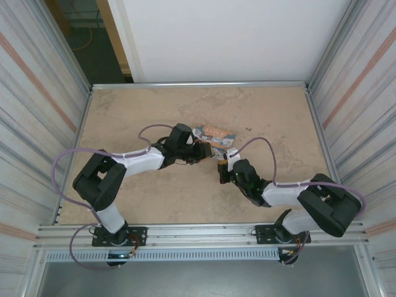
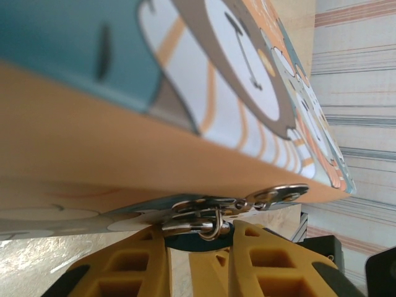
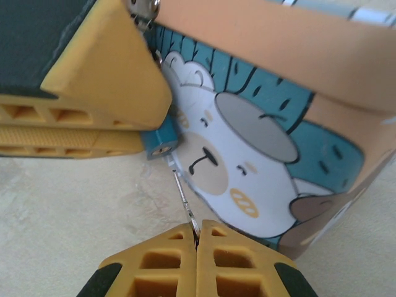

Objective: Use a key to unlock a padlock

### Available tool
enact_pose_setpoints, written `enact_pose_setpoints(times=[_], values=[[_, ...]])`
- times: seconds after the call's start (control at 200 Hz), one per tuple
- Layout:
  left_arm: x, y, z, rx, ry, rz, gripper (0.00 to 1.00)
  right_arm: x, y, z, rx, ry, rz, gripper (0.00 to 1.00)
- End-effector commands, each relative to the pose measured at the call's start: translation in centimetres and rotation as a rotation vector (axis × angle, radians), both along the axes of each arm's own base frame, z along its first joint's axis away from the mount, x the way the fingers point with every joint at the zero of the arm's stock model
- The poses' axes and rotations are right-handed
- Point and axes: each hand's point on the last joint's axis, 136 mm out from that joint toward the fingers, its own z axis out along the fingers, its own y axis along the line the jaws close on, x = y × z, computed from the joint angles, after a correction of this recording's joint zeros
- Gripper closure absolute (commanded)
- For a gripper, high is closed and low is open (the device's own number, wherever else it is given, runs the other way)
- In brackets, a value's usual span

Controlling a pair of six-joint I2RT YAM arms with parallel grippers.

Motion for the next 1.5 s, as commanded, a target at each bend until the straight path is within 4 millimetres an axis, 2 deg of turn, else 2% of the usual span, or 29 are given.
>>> enact_pose_setpoints(times=[0.0,0.466,0.927,1.493], values=[[0.0,-0.7,4.0,-0.077,-0.100,-0.024,0.76,0.6,0.4,1.2,0.021,-0.044,0.013,1.00],[0.0,-0.7,3.7,-0.065,-0.100,-0.028,0.77,0.7,1.3,1.3,0.026,-0.043,0.045,1.00],[0.0,-0.5,2.5,-0.036,-0.090,-0.029,0.77,0.6,1.7,1.4,0.024,-0.038,0.059,1.00],[-0.5,-1.1,3.2,-0.056,-0.085,-0.061,0.77,1.2,2.2,2.6,0.030,-0.108,0.062,1.00]])
